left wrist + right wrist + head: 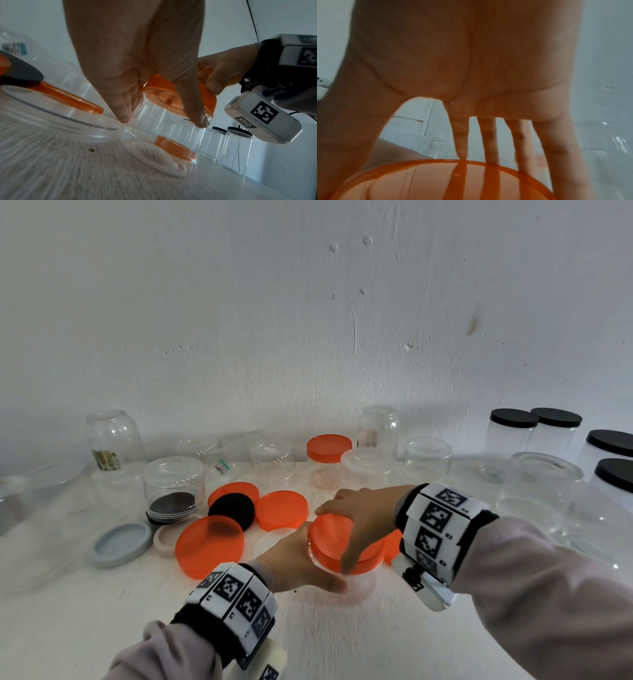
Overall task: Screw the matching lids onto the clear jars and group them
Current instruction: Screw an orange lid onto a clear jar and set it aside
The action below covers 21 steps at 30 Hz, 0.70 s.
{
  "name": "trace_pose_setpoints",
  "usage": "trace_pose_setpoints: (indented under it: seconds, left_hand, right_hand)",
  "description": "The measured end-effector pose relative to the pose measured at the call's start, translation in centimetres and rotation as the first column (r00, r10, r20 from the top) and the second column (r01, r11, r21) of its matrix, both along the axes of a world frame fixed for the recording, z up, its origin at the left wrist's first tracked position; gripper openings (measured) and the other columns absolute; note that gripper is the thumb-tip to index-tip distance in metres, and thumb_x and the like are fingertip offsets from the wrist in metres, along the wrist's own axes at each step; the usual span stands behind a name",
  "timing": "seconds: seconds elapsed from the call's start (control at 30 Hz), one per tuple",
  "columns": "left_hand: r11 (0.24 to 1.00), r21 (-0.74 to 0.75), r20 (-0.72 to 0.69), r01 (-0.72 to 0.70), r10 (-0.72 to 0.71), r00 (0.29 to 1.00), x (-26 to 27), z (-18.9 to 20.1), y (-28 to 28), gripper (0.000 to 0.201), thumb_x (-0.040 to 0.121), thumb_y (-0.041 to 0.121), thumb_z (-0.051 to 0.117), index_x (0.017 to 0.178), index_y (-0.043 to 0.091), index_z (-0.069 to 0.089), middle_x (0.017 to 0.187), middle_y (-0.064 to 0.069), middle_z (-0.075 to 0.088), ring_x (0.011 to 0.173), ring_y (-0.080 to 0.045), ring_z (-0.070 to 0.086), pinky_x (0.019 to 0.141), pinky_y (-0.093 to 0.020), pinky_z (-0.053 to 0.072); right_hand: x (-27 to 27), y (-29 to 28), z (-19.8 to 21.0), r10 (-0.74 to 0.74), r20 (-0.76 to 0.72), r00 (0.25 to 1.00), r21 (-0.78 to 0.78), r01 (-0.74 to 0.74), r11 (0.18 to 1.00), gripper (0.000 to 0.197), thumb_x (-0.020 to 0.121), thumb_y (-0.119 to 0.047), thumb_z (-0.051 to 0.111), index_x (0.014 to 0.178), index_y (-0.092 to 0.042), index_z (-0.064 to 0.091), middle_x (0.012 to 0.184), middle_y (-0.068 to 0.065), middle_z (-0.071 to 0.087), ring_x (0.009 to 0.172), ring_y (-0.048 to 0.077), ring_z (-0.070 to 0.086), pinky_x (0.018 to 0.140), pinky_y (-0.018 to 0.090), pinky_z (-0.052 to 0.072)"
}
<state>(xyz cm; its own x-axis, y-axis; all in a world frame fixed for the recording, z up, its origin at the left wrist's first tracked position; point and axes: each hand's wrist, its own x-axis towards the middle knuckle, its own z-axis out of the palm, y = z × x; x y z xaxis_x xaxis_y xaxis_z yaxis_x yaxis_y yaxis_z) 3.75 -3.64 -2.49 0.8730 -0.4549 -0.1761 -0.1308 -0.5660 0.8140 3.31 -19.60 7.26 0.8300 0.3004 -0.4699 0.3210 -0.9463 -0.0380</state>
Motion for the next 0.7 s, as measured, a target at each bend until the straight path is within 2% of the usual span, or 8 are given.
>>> trace_pose_setpoints:
  seconds: [0.13, 0.23, 0.3, 0.37, 0.43, 0.5, 0.6, 0.7]
  left_hand:
    - [1.000, 0.006, 0.018, -0.002, 0.002, 1.000, -0.1, 0.0, 0.0, 0.098, 0.057, 0.031, 0.091, 0.137, 0.026, 0.035, 0.123, 0.014, 0.055, 0.114, -0.007, 0.052, 0.087, -0.020, 0.042]
    - [1.000, -0.002, 0.019, 0.004, -0.003, 1.000, -0.2, 0.1, 0.0, 0.097, 0.058, 0.030, 0.091, 0.137, 0.026, 0.035, 0.123, 0.014, 0.055, 0.113, -0.007, 0.051, 0.091, -0.022, 0.041]
    - [1.000, -0.007, 0.013, 0.012, -0.012, 1.000, -0.1, 0.1, 0.0, 0.099, 0.059, 0.028, 0.090, 0.139, 0.025, 0.032, 0.126, 0.013, 0.053, 0.116, -0.008, 0.050, 0.095, -0.025, 0.041]
    - [1.000, -0.010, 0.005, 0.008, -0.008, 1.000, -0.1, 0.1, 0.1, 0.103, 0.058, 0.028, 0.091, 0.142, 0.024, 0.030, 0.131, 0.010, 0.052, 0.121, -0.011, 0.049, 0.102, -0.030, 0.042]
    - [1.000, -0.005, 0.000, 0.004, -0.004, 1.000, -0.1, 0.1, 0.1, 0.106, 0.058, 0.029, 0.091, 0.143, 0.025, 0.028, 0.133, 0.009, 0.051, 0.122, -0.013, 0.049, 0.104, -0.034, 0.042]
    - [1.000, 0.001, 0.001, 0.002, -0.002, 1.000, -0.1, 0.1, 0.1, 0.107, 0.057, 0.030, 0.091, 0.143, 0.025, 0.028, 0.132, 0.010, 0.051, 0.122, -0.013, 0.049, 0.102, -0.030, 0.043]
    - [1.000, 0.002, 0.005, 0.006, -0.006, 1.000, -0.1, 0.1, 0.1, 0.105, 0.057, 0.031, 0.091, 0.141, 0.025, 0.030, 0.128, 0.012, 0.052, 0.118, -0.010, 0.049, 0.093, -0.023, 0.041]
    - [1.000, 0.009, 0.008, 0.015, -0.015, 1.000, -0.1, 0.1, 0.1, 0.101, 0.057, 0.032, 0.091, 0.138, 0.025, 0.032, 0.123, 0.014, 0.054, 0.113, -0.007, 0.050, 0.087, -0.020, 0.040]
  right_hand:
    - [-0.3, 0.4, -1.0, -0.086, 0.094, 0.992, -0.012, 0.087, 0.996, 0.103, 0.060, -0.086, 0.055, 0.145, -0.035, 0.024, 0.140, -0.002, 0.033, 0.128, 0.029, 0.039, 0.094, 0.047, 0.040]
    - [-0.6, 0.5, -1.5, -0.124, 0.127, 0.984, -0.009, 0.127, 0.992, 0.109, 0.058, -0.090, 0.051, 0.146, -0.032, 0.023, 0.143, 0.001, 0.031, 0.130, 0.030, 0.036, 0.096, 0.048, 0.038]
    - [-0.6, 0.4, -1.1, -0.082, 0.078, 0.994, 0.002, 0.082, 0.997, 0.109, 0.060, -0.083, 0.059, 0.148, -0.037, 0.014, 0.149, -0.003, 0.023, 0.136, 0.028, 0.029, 0.101, 0.050, 0.035]
    - [-0.5, 0.1, -0.5, -0.027, 0.022, 0.999, 0.052, 0.026, 0.998, 0.106, 0.065, -0.068, 0.070, 0.147, -0.045, 0.007, 0.151, -0.010, 0.017, 0.138, 0.024, 0.024, 0.104, 0.049, 0.034]
    - [-0.4, -0.1, -0.4, -0.012, -0.007, 1.000, 0.106, 0.012, 0.994, 0.101, 0.068, -0.056, 0.074, 0.145, -0.051, 0.009, 0.149, -0.012, 0.019, 0.137, 0.024, 0.025, 0.103, 0.047, 0.036]
    - [-0.4, -0.1, -0.8, -0.017, -0.006, 1.000, 0.127, 0.017, 0.992, 0.097, 0.069, -0.053, 0.074, 0.143, -0.052, 0.013, 0.146, -0.012, 0.023, 0.135, 0.023, 0.026, 0.101, 0.046, 0.037]
    - [-0.4, 0.0, -1.3, -0.043, 0.041, 0.998, 0.101, 0.038, 0.994, 0.095, 0.066, -0.066, 0.069, 0.143, -0.049, 0.017, 0.142, -0.009, 0.026, 0.132, 0.024, 0.027, 0.100, 0.050, 0.037]
    - [-0.5, 0.1, -1.8, -0.099, 0.096, 0.990, 0.072, 0.093, 0.993, 0.103, 0.060, -0.083, 0.057, 0.145, -0.040, 0.020, 0.143, -0.005, 0.027, 0.132, 0.028, 0.029, 0.098, 0.050, 0.039]
